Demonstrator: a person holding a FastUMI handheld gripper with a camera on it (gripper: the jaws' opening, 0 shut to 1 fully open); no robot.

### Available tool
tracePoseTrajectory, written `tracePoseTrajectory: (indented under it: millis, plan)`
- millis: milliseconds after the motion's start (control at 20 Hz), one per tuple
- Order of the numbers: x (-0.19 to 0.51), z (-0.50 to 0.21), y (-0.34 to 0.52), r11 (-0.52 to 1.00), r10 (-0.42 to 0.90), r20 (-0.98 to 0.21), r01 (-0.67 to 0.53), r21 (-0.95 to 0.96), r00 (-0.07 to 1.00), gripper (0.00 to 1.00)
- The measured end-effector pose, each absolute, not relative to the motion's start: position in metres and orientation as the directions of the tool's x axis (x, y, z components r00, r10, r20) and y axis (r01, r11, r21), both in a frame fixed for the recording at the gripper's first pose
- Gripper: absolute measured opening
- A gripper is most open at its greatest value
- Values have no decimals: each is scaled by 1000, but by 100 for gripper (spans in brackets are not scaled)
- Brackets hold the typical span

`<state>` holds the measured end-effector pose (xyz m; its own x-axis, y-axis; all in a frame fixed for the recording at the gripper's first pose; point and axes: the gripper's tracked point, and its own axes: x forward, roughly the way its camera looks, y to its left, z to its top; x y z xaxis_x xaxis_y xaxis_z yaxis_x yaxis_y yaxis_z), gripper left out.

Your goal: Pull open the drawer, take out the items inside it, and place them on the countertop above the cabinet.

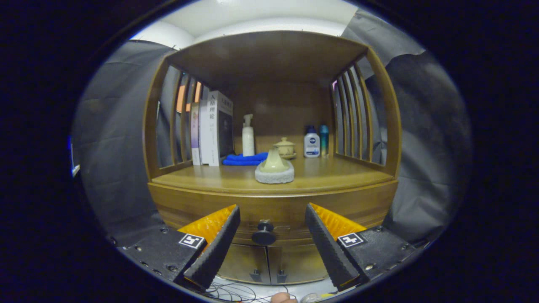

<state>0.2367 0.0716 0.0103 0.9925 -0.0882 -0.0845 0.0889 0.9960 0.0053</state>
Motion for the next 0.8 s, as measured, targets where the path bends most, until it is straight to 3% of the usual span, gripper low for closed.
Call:
tracePoseTrajectory:
  millis: [300, 800]
  plan:
    - [160, 20, 63, 993, -47, -91, 56, 102, 995, 100]
    - [66, 10, 20, 1000, -29, -50, 29, 5, 998, 100]
